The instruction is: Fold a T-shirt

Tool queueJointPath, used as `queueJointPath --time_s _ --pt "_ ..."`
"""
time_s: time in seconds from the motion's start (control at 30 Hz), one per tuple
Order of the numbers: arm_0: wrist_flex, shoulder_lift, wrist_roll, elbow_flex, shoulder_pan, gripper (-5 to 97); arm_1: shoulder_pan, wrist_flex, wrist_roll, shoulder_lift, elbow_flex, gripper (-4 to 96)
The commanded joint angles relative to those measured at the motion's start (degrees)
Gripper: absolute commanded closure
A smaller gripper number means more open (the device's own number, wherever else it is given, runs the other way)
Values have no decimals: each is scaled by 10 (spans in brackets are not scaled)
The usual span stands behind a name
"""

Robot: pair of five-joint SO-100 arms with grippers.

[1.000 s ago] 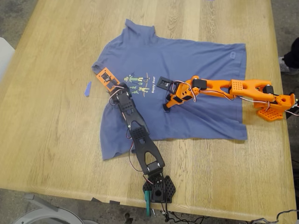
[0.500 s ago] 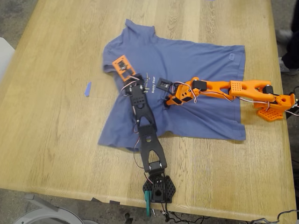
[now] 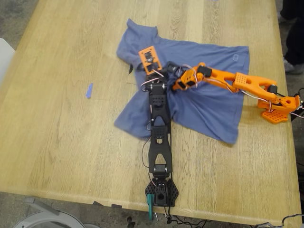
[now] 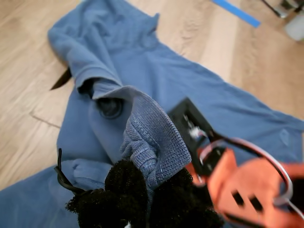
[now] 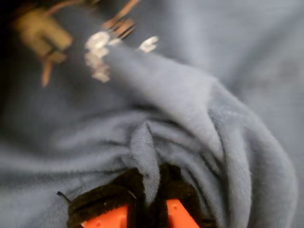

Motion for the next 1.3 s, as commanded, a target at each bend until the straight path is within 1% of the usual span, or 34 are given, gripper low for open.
queueJointPath --time_s 0.0,0.4,0.7,0.8,0.97,1.13,1.27 --pt "4 107 -11 -33 52 919 64 5 4 25 -7 914" --pt "4 51 -11 -32 317 919 128 11 9 77 -7 914" --pt "19 -47 -12 -32 448 919 152 24 10 103 -7 914" --pt "16 -108 -16 -33 465 919 152 26 11 108 -7 914" --pt "2 -205 -16 -33 460 919 142 29 11 110 -7 915" --pt "-6 -258 -12 -31 445 919 128 32 12 110 -7 915" --pt "-18 -272 -1 -30 419 912 120 37 13 114 -7 915"
